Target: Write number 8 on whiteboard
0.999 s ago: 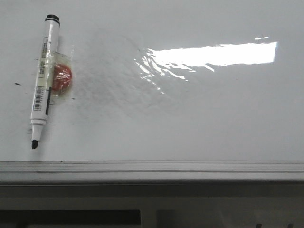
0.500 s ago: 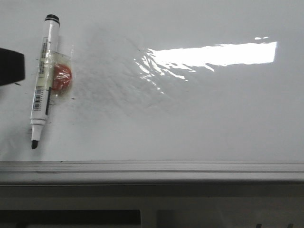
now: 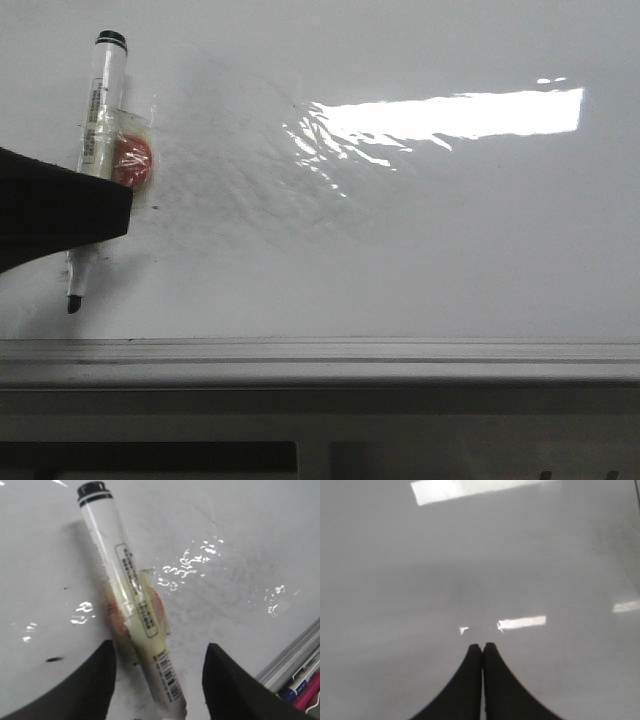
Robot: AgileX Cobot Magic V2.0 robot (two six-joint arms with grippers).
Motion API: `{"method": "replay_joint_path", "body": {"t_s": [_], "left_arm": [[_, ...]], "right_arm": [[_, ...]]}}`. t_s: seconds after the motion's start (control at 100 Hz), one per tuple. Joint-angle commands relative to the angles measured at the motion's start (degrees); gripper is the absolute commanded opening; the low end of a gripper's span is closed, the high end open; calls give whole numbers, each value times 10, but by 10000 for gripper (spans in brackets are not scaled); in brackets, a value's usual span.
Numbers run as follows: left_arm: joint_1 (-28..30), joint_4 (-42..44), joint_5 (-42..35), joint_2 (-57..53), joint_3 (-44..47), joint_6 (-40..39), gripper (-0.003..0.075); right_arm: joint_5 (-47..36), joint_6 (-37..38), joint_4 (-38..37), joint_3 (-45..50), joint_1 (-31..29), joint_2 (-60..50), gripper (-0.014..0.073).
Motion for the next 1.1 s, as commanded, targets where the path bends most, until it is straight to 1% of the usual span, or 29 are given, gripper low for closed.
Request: {"method": "replay_joint_path", "body": {"t_s": [0.0,0.04,0.06,0.11,0.15,0.3,0.39,0.44,0.53,0.54,0.57,0.59,0.61,0.63,0.64,0.65,0.66,0.71,0.74,0.79,0.859,0.929,1.089], "left_arm": [[-3,-19,-31,3,-18,-3,244],[-3,-29,-31,4,-18,-3,167],[-3,-31,-29,4,-18,-3,141],[-3,-32,-28,4,-18,-3,38],[-3,-32,-28,4,-18,-3,-22],[-3,-28,-29,4,-18,11,-20],[-3,-16,-29,4,-18,11,-20],[-3,7,-30,1,-19,11,-20],[-3,91,-30,-7,-25,11,-20],[-3,112,-32,-8,-26,11,-20],[-3,131,-35,-10,-28,11,-20],[-3,148,-39,-11,-29,11,-20],[-3,163,-43,-11,-29,11,-20],[-3,177,-47,-12,-31,11,-20],[-3,181,-49,-12,-32,11,-20],[-3,189,-52,-12,-33,11,-20],[-3,197,-54,-12,-33,11,-20],[-3,224,-62,-12,-39,11,-20],[-3,239,-67,-12,-41,11,-20],[-3,295,-71,-12,-46,11,-20],[-3,373,-77,-12,-48,11,-20],[-3,414,-82,-12,-48,11,-20],[-3,416,-103,-12,-48,12,-20]], "right_arm": [[-50,1,-8,-15,14,10,-63],[-52,1,-8,-15,22,10,-63],[-52,1,-7,-15,28,10,-63],[-43,1,-7,-16,47,12,-63],[-30,1,-7,-16,67,16,-63],[-18,1,2,-27,154,56,-62],[-11,-6,3,-49,218,92,-39],[-6,-13,3,-68,257,114,5],[-12,-15,3,-111,332,164,148],[-13,-15,3,-114,344,168,159],[-16,-15,3,-126,361,184,201],[-20,-15,3,-135,384,201,236],[-21,-15,3,-145,396,209,250],[-23,-15,3,-154,419,222,267],[-23,-15,3,-157,419,227,271],[-23,-15,3,-164,438,236,278],[-23,-15,3,-167,444,245,282],[-23,-24,-3,-193,487,276,279],[-19,-44,-7,-206,512,294,280],[-19,-59,-17,-227,558,323,280],[-32,-59,-30,-254,603,361,280],[-46,-58,-30,-275,627,395,280],[-52,-58,-27,-317,635,451,280]]}}
